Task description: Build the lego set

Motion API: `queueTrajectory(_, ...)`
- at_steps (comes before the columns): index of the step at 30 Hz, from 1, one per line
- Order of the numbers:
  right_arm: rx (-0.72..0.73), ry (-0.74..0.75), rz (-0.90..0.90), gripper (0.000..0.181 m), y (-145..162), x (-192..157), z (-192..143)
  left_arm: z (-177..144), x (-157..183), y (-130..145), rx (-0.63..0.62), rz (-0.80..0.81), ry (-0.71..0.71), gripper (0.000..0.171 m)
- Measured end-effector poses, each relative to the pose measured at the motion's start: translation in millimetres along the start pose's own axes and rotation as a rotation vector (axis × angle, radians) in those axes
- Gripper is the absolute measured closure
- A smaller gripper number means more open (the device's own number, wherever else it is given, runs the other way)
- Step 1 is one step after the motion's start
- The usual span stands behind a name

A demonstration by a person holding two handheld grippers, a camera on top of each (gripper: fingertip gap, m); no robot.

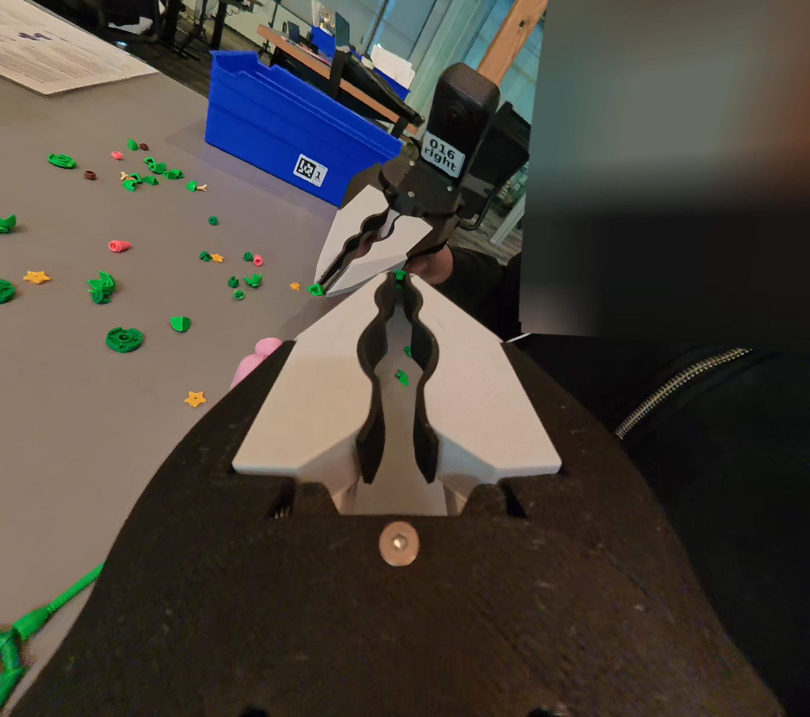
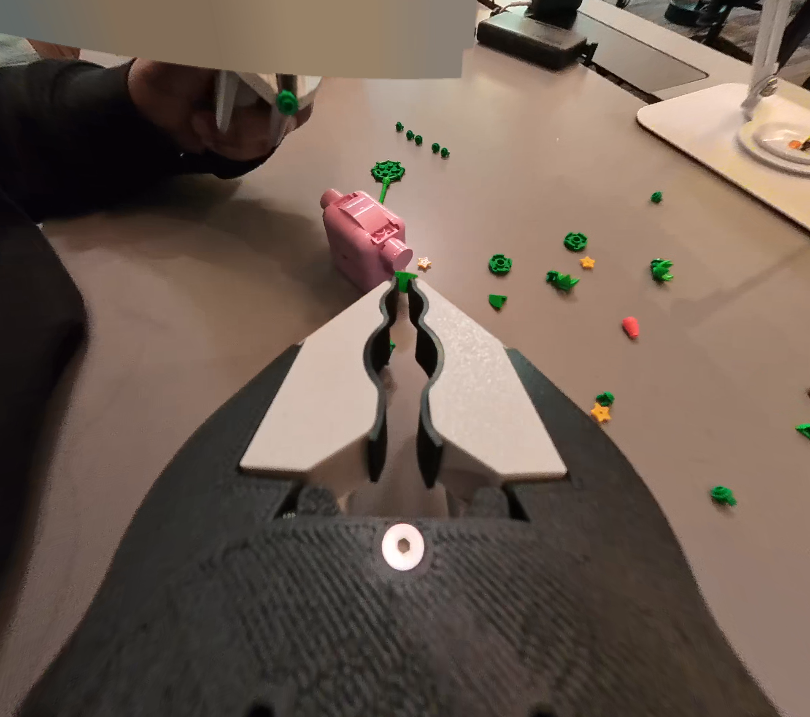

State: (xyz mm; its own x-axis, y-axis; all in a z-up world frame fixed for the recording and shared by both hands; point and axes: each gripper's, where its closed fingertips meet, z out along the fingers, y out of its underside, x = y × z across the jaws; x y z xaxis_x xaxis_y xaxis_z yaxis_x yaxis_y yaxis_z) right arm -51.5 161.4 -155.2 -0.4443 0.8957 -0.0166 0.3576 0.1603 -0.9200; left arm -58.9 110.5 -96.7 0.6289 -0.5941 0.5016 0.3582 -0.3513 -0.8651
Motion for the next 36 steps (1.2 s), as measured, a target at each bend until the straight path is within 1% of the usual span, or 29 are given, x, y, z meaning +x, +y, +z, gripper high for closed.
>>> queueTrajectory(7, 0.129, -0.204, 0.084, 0.179, -21.3, -30.6, -4.3, 6.6, -2.4, 9.7, -0.048, -0.004, -0.013, 0.171)
queueTrajectory(13, 0.145, -0.249, 0.061, 0.179, -25.8, -44.2, -3.8, 15.0, -2.2, 22.4, -0.115, -0.007, -0.016, 0.171)
queueTrajectory(21, 0.131, -0.259, 0.027, 0.180, -24.7, -52.1, -1.6, 22.6, -1.8, 34.5, -0.171, -0.033, -0.010, 0.171)
queueTrajectory(29, 0.143, -0.260, 0.024, 0.181, -25.2, -51.6, -2.2, 20.7, -1.3, 36.0, -0.194, -0.050, -0.012, 0.171)
queueTrajectory(33, 0.128, -0.259, 0.024, 0.181, -22.2, -51.5, 0.2, 21.6, -1.4, 39.1, -0.210, -0.063, -0.009, 0.171)
queueTrajectory(36, 0.098, -0.225, 0.012, 0.181, -17.2, -45.6, 1.7, 19.6, -4.2, 39.0, -0.216, -0.051, -0.029, 0.171)
